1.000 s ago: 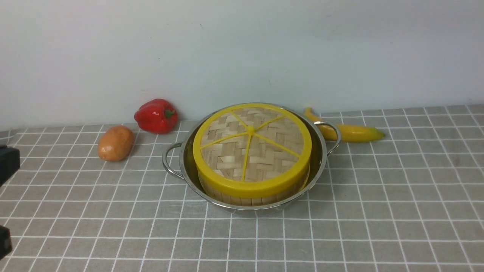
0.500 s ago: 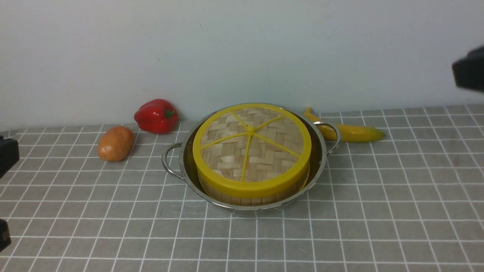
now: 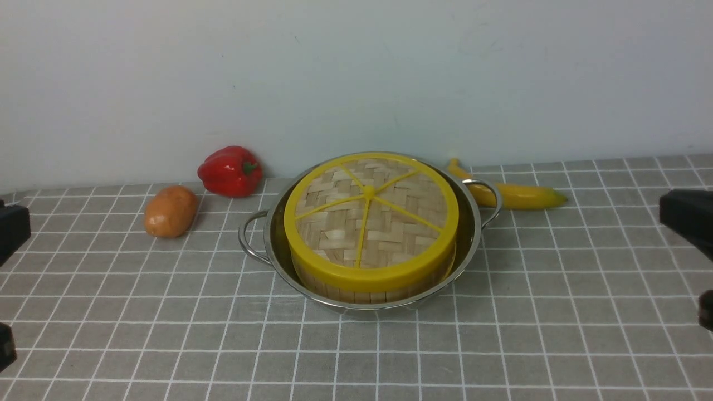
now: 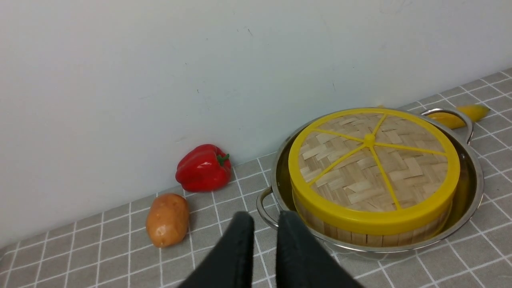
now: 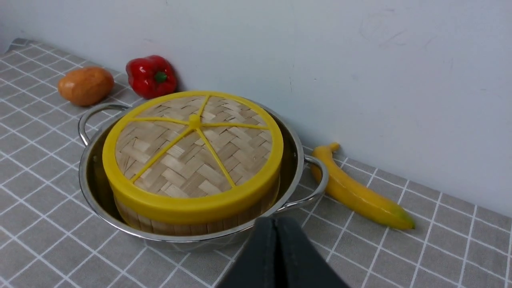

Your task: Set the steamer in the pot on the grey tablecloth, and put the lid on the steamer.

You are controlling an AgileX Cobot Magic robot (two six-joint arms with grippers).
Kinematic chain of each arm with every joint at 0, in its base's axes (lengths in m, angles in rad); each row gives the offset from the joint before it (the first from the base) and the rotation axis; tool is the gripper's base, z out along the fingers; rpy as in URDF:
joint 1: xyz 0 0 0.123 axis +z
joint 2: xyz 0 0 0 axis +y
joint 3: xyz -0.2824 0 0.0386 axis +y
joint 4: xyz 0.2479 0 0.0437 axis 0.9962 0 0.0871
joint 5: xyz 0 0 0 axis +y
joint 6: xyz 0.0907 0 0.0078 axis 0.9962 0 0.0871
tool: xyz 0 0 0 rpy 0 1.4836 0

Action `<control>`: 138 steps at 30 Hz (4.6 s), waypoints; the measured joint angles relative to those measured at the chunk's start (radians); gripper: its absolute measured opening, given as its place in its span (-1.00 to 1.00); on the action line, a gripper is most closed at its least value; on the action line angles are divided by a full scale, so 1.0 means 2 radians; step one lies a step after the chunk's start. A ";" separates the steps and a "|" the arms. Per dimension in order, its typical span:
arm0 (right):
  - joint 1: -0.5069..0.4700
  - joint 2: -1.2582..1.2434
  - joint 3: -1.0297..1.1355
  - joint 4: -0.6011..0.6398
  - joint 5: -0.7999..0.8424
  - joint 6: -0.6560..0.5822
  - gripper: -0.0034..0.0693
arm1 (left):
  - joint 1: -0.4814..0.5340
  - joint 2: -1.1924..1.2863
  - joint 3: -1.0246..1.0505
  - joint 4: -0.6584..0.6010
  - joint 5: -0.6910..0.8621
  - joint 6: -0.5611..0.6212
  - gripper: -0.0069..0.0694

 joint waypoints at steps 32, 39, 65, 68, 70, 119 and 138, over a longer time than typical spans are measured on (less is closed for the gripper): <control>-0.199 -0.350 0.322 0.032 -0.163 -0.002 -0.65 | 0.000 0.000 0.000 -0.002 0.000 0.000 -0.43; -0.199 -0.365 0.323 0.031 -0.112 -0.002 -0.55 | 0.000 0.000 0.000 -0.002 0.000 0.000 -0.40; -0.199 -0.368 0.323 0.031 -0.105 -0.002 -0.25 | 0.107 -0.059 0.051 0.006 -0.009 0.013 -0.27; -0.199 -0.368 0.323 0.031 -0.105 -0.002 -0.25 | 0.154 -0.111 0.137 -0.008 -0.046 0.013 -0.26; -0.199 -0.368 0.323 0.031 -0.105 -0.002 -0.25 | 0.169 -0.145 0.196 -0.015 -0.074 0.013 -0.24; -0.199 -0.368 0.323 0.031 -0.102 0.001 -0.25 | 0.178 -0.266 0.395 -0.023 -0.157 0.013 -0.18; -0.199 -0.368 0.323 0.031 -0.102 0.001 -0.25 | 0.178 -0.266 0.395 -0.023 -0.157 0.013 -0.18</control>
